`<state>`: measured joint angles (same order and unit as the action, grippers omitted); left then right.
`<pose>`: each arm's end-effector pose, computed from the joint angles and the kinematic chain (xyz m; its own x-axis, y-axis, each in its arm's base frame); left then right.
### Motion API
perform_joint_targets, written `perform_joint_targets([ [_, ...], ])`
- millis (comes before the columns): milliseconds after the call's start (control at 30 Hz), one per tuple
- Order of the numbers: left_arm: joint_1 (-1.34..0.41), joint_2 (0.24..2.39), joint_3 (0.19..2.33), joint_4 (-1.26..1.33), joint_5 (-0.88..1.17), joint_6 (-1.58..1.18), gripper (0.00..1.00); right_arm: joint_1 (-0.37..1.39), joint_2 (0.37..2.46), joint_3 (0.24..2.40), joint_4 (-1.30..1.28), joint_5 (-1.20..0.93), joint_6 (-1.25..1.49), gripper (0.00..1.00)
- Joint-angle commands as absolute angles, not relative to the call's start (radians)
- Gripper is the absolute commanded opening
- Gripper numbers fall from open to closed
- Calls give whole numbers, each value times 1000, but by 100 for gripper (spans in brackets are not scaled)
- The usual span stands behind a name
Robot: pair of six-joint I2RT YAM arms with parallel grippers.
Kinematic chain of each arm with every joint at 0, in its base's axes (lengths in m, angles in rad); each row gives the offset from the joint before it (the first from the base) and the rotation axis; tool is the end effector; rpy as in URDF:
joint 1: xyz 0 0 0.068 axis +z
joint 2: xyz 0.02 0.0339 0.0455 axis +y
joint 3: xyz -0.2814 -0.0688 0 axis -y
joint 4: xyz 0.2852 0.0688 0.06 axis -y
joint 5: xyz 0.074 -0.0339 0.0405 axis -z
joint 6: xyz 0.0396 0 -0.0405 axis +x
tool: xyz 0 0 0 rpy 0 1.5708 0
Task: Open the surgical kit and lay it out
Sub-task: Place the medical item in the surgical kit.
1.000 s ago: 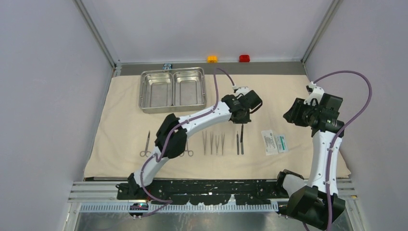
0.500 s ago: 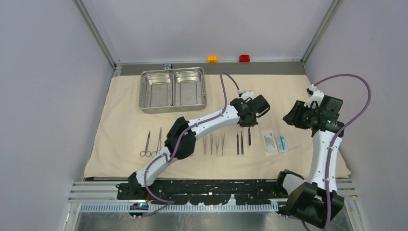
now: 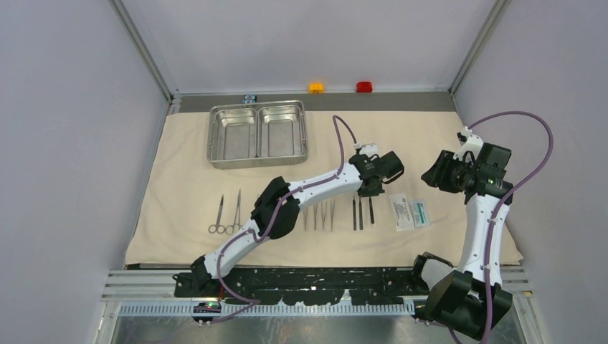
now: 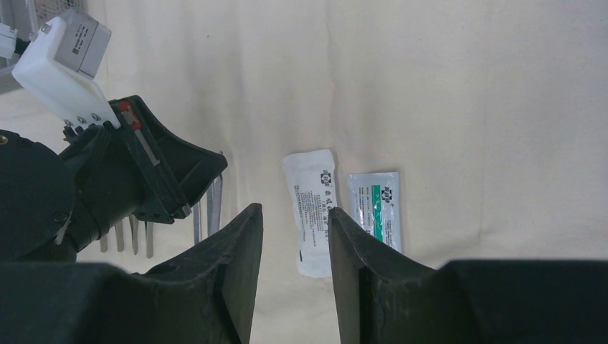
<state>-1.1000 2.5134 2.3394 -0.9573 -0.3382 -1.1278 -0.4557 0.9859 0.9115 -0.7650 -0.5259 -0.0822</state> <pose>0.2777 -0.5166 0.1878 -0.8777 -0.1546 -0.4537 -0.0379 0.9660 -0.2557 0.2115 -0.0815 0.3062 -0.6726 0.2505 -0.6963 0.0244 0.9479 0.3175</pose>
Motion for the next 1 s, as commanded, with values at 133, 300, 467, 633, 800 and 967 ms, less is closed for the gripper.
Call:
perform_joint_targets([
  [133,-1120,2508,2356,-967,-405,-1151,0,-463,966,911,-747,-551,-100,44],
  [300,-1127,2510,2347,-963,-429,-1138,0,-465,963,908,-749,-556,-102,44],
  [467,-1127,2501,2329,-958,-452,-1126,0,-466,965,908,-750,-559,-103,44],
  [633,-1131,2487,2310,-955,-464,-1119,0,-468,968,907,-750,-564,-103,44],
  [800,-1140,2480,2299,-949,-476,-1107,0,-468,967,906,-752,-568,-102,44],
  [967,-1142,2484,2298,-937,-491,-1089,0,-469,959,903,-753,-572,-102,44],
])
